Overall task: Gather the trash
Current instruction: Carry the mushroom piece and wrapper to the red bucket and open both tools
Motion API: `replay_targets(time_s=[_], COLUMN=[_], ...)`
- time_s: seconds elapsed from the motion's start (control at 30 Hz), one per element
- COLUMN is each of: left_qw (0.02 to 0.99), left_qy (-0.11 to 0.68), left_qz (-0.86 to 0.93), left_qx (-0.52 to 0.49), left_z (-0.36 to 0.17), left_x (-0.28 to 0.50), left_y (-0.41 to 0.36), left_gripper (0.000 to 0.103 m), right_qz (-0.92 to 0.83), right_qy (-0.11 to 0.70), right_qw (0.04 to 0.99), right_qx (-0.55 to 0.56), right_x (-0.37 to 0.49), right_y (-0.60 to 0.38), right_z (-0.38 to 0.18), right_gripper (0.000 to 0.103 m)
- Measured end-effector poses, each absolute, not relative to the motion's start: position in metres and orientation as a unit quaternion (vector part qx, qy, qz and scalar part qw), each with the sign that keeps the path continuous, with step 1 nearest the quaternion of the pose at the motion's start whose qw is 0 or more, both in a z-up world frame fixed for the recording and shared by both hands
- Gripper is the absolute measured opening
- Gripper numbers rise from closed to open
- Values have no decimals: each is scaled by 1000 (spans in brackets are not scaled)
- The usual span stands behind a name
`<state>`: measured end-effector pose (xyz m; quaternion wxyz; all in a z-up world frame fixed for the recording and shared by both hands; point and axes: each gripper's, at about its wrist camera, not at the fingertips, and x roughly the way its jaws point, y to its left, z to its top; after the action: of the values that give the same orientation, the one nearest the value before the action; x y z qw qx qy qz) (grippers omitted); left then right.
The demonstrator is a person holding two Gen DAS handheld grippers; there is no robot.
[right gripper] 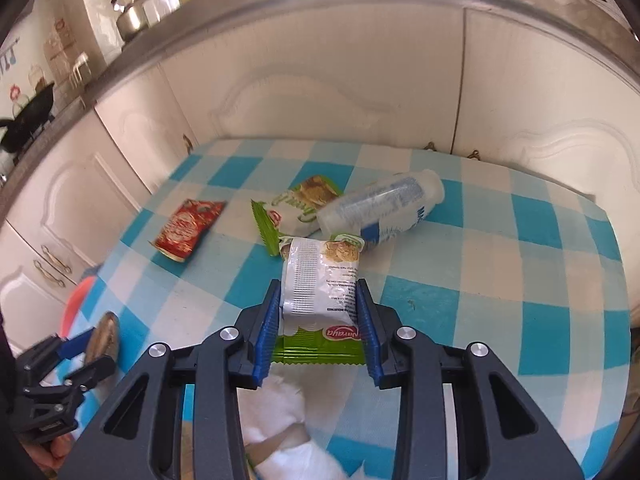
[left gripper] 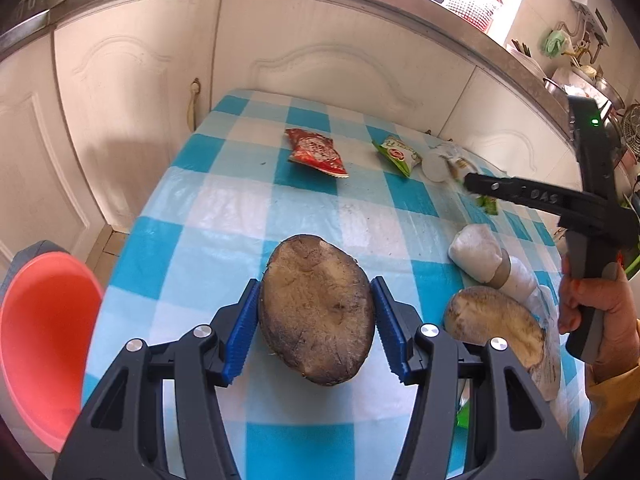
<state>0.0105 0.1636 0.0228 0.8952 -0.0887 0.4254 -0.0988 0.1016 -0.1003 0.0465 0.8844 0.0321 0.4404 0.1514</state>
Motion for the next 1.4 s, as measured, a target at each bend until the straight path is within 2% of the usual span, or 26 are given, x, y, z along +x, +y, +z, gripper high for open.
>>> replay_targets(time_s=[0.4, 0.73, 0.93, 1.4], left_qw=[903, 912, 912, 899], left_qy=[410, 389, 383, 383], left_qz=[-73, -31, 19, 130], left_qx=[-102, -127, -144, -168], left_z=[35, 44, 40, 17], left_x=[-31, -75, -101, -122], left_y=[203, 260, 312, 416], left_gripper=[57, 57, 57, 57], right_qz=[179, 229, 281, 382], right_qy=[423, 420, 438, 475], right_qw=[877, 864, 842, 792], right_qx=[140, 159, 143, 23], right_x=[46, -5, -19, -20], right_y=[-105, -64, -6, 174], right_z=[69, 90, 94, 78], right_gripper=[38, 38, 38, 38])
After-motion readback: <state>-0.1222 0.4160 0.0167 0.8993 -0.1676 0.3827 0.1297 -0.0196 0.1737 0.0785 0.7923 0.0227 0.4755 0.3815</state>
